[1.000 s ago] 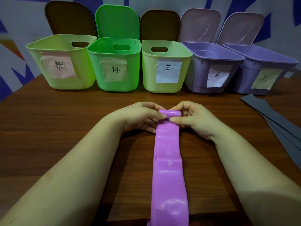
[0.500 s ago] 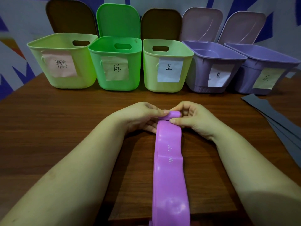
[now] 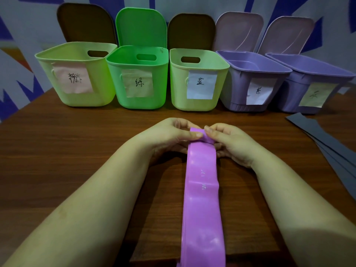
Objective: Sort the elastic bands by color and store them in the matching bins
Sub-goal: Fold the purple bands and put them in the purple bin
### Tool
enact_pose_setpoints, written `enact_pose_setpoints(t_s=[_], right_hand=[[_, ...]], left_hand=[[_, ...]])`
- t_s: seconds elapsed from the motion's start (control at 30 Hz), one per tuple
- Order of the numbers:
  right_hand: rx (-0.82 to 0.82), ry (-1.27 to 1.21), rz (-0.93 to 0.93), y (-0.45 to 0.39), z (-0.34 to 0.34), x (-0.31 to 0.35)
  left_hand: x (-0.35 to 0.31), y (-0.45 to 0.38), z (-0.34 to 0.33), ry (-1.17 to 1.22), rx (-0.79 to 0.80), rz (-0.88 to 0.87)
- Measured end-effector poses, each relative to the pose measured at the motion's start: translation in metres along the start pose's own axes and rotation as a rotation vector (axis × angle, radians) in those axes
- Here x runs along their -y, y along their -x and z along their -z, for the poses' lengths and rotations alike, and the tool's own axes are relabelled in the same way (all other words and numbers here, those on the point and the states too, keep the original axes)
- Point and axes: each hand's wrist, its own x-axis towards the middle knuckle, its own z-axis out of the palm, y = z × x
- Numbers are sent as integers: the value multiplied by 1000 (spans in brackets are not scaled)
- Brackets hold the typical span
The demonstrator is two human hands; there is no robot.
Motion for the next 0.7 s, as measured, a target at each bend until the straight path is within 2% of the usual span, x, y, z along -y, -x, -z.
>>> enact_pose_setpoints(t_s=[0.13,0.33,0.47,0.7], right_hand=[[-20,-11,47,0,-1,-3],[50,-5,139,0,2,-7],[56,-24,146,1,1,-8],[-32,25,138,4,-5,-10]], left_hand=[[1,-1,2,-30,-5,-14],[6,-3,10,44,107,103],[8,-1,12,94,146,93],[6,6,-13,-209,-200,20]])
